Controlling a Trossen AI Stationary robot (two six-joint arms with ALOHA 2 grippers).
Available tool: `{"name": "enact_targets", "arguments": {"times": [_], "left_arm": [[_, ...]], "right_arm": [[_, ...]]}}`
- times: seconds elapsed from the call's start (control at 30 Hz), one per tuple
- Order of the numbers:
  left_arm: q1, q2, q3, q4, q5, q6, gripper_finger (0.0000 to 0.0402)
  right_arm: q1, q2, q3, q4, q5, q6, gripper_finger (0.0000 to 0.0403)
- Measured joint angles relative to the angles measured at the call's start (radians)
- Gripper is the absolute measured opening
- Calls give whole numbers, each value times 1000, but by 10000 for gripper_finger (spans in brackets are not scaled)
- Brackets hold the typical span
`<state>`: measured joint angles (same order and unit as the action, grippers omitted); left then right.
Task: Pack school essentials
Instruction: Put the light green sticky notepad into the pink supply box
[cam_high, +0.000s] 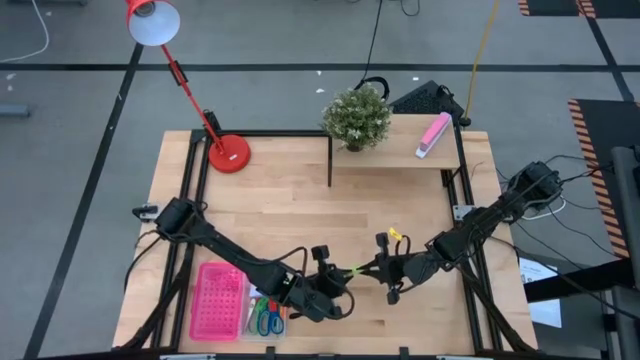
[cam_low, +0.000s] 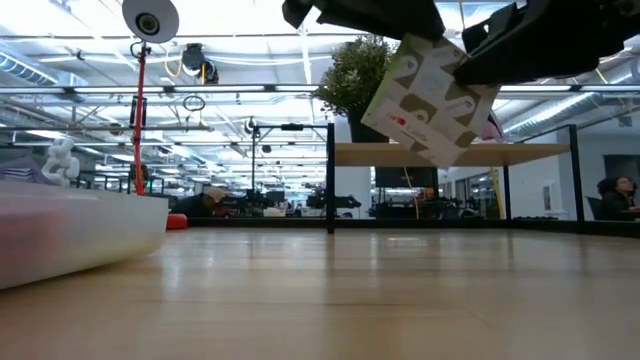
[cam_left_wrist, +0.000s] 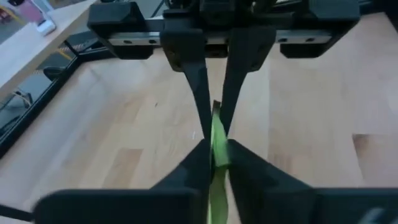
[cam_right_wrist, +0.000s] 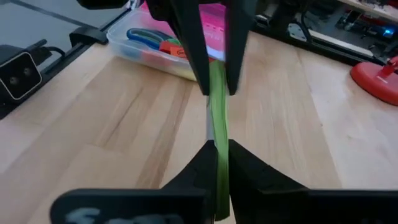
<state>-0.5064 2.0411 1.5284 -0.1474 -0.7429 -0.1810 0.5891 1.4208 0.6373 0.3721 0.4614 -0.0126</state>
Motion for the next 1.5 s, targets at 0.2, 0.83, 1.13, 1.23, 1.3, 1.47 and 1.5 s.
{"name": "enact_targets", "arguments": {"times": [0.2, 0.83, 1.13, 1.23, 1.3, 1.47, 1.5], "left_arm": [[-24, 0, 0, -11, -8, 23, 16], [-322, -115, 1, -374, -176, -178, 10], [-577, -113, 0, -520, -363, -278, 10], [-632, -113, -14, -570, -403, -339, 10], [-649, -113, -48, -580, -424, -339, 10], [-646, -112, -144, -584, -421, -347, 10], [-643, -112, -159, -583, -418, -359, 10]], "right_arm": [[-1, -4, 0, 6, -9, -14, 50], [2, -168, 0, -190, -72, 3, 262], [6, -168, 0, -156, -73, 134, 263], [15, -168, 0, -152, -73, 168, 263], [23, -168, 0, -151, -73, 188, 263], [41, -168, 0, -152, -73, 202, 263], [42, -168, 0, -152, -73, 200, 263]]}}
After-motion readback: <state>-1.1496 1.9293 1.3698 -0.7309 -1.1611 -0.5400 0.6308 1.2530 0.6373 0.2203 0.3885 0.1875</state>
